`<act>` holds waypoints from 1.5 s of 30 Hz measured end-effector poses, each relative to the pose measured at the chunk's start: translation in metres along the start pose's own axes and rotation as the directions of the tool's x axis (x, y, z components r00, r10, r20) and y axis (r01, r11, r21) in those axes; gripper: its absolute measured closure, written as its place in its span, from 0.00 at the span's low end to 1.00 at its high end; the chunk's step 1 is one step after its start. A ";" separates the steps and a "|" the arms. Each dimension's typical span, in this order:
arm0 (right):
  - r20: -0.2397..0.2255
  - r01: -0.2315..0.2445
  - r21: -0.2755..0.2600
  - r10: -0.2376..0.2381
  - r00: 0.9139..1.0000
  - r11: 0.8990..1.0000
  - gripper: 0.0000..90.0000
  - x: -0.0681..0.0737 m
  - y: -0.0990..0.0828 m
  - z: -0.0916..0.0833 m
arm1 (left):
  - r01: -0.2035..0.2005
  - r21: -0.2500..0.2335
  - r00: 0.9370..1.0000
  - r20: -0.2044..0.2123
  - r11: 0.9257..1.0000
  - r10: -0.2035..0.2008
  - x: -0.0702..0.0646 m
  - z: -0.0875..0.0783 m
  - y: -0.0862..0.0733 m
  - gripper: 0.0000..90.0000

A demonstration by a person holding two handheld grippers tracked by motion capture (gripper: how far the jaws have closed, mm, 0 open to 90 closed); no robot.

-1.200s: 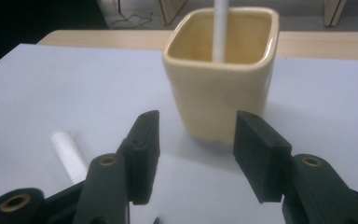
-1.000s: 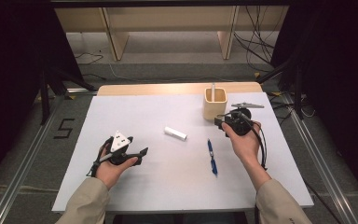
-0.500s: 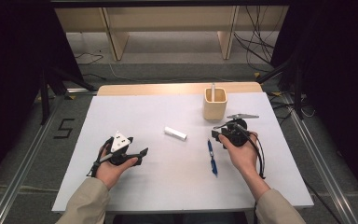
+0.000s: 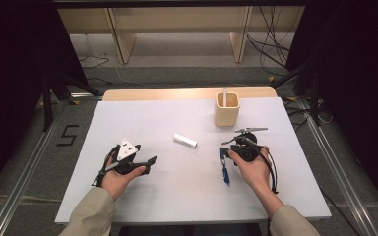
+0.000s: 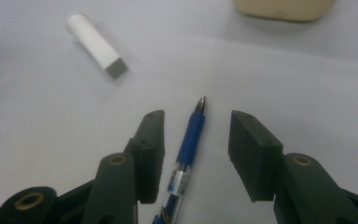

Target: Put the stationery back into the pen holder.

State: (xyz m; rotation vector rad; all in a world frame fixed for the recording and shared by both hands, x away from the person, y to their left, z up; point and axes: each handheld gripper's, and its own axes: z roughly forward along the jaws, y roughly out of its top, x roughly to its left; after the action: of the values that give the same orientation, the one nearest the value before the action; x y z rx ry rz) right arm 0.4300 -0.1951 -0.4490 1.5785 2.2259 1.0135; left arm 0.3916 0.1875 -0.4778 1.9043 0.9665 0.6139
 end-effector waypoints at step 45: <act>0.090 -0.033 0.260 0.010 0.996 0.965 0.77 0.026 -0.008 0.021 | 0.002 -0.003 1.000 0.002 1.000 -0.002 0.000 0.000 0.000 0.27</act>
State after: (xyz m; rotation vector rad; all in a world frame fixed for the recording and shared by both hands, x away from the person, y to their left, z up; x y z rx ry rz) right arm 0.4257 -0.1651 -0.4644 1.7186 2.3635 0.6606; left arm 0.3916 0.1875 -0.4782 1.9011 0.9657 0.6124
